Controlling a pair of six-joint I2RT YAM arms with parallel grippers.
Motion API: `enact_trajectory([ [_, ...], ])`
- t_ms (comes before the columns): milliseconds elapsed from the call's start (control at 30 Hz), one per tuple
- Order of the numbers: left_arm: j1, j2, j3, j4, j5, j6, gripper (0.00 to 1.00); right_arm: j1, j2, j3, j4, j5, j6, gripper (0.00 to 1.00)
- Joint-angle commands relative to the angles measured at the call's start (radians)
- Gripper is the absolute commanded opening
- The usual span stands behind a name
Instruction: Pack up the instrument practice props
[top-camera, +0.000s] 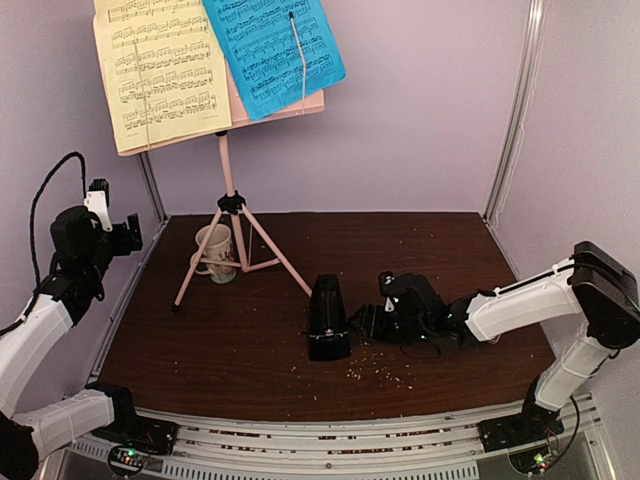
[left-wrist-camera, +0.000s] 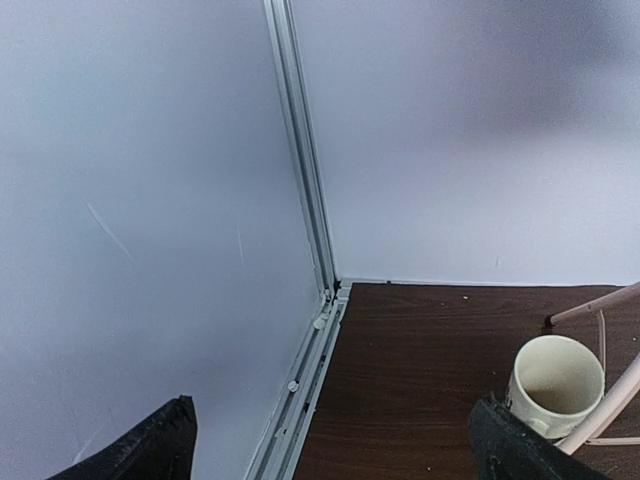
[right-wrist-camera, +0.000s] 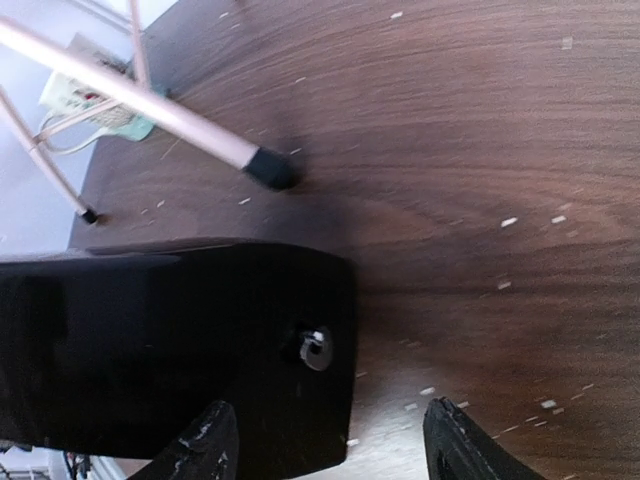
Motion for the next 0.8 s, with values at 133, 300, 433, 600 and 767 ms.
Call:
enact_trajectory([
  [133, 0.003, -0.009, -0.001, 0.012, -0.016, -0.003, 0.98, 0.123, 0.047, -0.002, 0.215, -0.010, 0.040, 0.66],
  [300, 0.004, -0.010, -0.001, 0.010, -0.007, 0.001, 0.98, 0.157, -0.026, -0.011, 0.202, 0.081, -0.010, 0.71],
  [433, 0.003, -0.009, 0.000, 0.010, 0.000, -0.001, 0.98, 0.157, -0.150, -0.076, 0.184, 0.160, -0.057, 0.83],
  [600, 0.004, -0.013, 0.000, 0.009, -0.001, -0.002, 0.98, 0.158, -0.291, -0.147, 0.154, 0.204, -0.121, 0.89],
  [767, 0.003, -0.010, 0.003, 0.007, 0.014, 0.004, 0.98, 0.157, -0.364, -0.101, 0.078, 0.174, -0.198, 0.90],
])
